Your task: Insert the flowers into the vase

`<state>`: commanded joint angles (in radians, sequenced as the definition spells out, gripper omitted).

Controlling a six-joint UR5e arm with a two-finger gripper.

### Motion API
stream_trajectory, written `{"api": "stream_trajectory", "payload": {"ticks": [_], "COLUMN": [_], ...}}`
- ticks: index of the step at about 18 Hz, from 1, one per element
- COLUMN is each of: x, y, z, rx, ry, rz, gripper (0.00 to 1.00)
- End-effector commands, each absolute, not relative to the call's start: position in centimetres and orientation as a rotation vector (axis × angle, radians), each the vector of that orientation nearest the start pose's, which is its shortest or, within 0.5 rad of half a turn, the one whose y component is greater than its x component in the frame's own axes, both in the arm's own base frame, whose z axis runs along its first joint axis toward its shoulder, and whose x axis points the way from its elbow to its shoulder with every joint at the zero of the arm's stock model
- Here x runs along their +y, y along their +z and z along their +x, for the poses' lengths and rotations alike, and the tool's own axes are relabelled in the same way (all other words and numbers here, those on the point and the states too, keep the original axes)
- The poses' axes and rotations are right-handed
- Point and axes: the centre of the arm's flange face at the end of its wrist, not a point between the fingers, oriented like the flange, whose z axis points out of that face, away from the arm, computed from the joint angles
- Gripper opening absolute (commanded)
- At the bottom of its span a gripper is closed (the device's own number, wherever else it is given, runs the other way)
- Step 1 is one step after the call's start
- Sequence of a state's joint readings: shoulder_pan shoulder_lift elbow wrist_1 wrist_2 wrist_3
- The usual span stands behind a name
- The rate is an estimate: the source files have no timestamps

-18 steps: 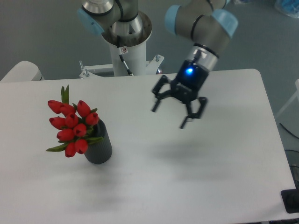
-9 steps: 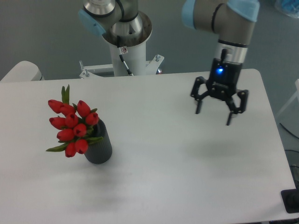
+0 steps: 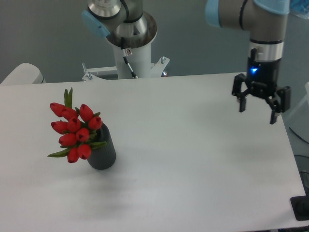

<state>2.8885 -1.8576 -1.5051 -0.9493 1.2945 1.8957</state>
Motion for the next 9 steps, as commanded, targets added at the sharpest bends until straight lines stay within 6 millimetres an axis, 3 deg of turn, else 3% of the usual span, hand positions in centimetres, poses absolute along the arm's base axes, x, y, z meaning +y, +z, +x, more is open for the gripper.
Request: {"api": "stream_trajectory", "payload": {"ticks": [4,9], "x": [31.6,31.8], "y": [43.3,42.9], "z": [-59.2,-59.4], "rx": [0.917,0.918], "ry": [0.57,0.56], "rz": [-2.708,-2.709], "gripper": [1.0,1.0]}}
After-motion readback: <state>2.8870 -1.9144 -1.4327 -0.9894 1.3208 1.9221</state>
